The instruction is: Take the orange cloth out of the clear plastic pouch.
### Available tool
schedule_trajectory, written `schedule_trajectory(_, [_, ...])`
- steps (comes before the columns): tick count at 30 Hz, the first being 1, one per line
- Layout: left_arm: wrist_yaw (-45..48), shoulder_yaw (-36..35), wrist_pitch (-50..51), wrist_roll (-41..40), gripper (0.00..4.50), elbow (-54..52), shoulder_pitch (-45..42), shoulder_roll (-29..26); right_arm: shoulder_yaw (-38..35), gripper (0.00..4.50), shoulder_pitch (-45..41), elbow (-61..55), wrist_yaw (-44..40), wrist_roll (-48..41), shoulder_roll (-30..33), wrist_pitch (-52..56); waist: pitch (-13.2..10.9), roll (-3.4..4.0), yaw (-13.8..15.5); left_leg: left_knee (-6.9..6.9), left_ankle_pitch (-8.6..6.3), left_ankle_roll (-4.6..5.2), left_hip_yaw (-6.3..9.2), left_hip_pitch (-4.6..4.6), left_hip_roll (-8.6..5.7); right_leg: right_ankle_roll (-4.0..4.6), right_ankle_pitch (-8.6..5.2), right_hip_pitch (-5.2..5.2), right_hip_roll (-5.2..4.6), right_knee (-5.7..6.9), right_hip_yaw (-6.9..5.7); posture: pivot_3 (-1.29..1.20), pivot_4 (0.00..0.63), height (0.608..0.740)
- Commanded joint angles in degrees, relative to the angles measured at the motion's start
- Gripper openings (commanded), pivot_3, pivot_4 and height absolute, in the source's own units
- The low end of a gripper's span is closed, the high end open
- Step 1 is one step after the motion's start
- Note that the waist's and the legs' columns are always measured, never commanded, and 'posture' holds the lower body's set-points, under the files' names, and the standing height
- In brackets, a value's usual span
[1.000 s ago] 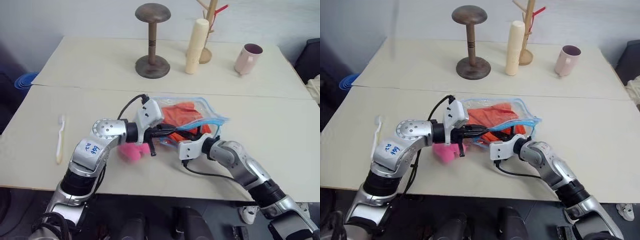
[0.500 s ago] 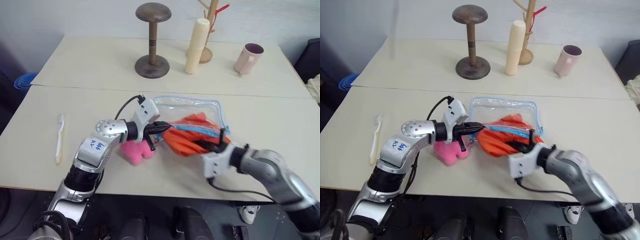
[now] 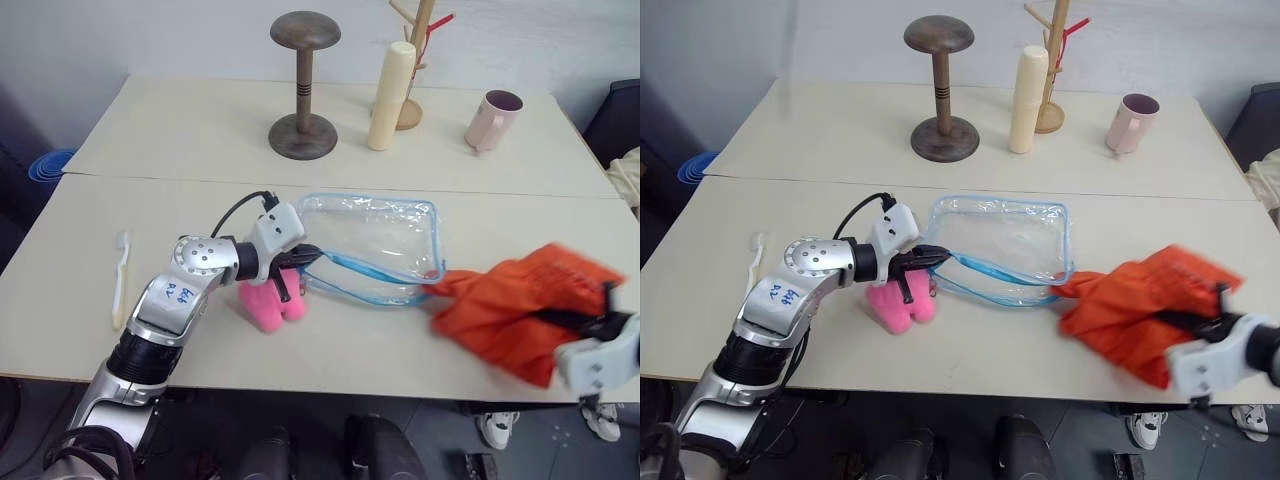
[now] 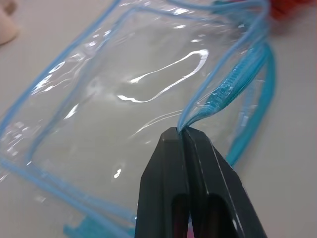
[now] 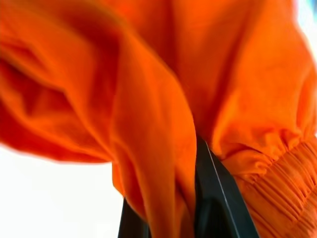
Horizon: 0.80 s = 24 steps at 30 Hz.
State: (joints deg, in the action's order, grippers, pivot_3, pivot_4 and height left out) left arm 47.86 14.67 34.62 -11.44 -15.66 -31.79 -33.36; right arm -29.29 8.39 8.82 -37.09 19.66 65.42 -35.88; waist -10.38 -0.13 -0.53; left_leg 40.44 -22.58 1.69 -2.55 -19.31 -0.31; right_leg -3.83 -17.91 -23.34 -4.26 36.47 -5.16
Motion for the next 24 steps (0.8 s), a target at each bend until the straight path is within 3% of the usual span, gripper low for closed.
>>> schedule_trajectory(1, [4.2,2.2,-3.0,-0.7,0.00,-4.2,1.0,-1.2,4.1,0.02,-7.1,5.1,5.1,-1.3,-4.4,8.0,0.0,0.03,0.1,-0.05,0.03,-0.05,0.00,0.03,0.00,0.01,0.00,-0.01,0.01,0.01,0.00,0.00,0.150,0.740])
schedule_trajectory(6, [3.6,3.0,-3.4,0.3,0.00,-2.8,-0.9,0.4,10.6,0.02,-12.0,9.2,8.9,1.4,-7.0,11.0,0.0,0.22,0.6,-0.11,0.08,-0.11,-0.01,0.01,0.03,0.05,-0.03,-0.06,0.05,0.15,0.01,0.00,0.150,0.740])
schedule_trajectory(13, [6.3,2.9,-3.7,-0.8,0.00,-3.0,-1.6,0.6,18.3,0.02,-12.4,9.8,7.2,-0.8,-10.5,11.0,0.0,0.30,0.4,-0.20,0.10,-0.06,-0.01,-0.03,-0.02,0.05,-0.03,-0.13,0.01,0.36,0.01,0.00,0.150,0.740])
schedule_trajectory(18, [7.5,1.2,-2.8,-1.7,1.33,-2.6,-1.6,-0.4,16.3,1.65,-10.0,3.4,0.6,-12.0,-11.8,17.0,0.0,0.31,0.4,-0.19,0.10,-0.06,-0.02,0.00,-0.01,0.05,-0.03,-0.12,0.02,0.38,0.03,0.00,0.150,0.740])
schedule_trajectory(24, [8.6,-4.9,1.9,-8.7,3.25,-5.4,0.6,-1.9,5.2,3.68,3.4,-13.8,-11.0,-27.4,-9.6,31.7,0.0,0.34,0.8,-0.25,0.10,-0.05,0.05,-0.03,0.01,0.05,-0.03,-0.12,0.01,0.33,0.02,0.00,0.150,0.740])
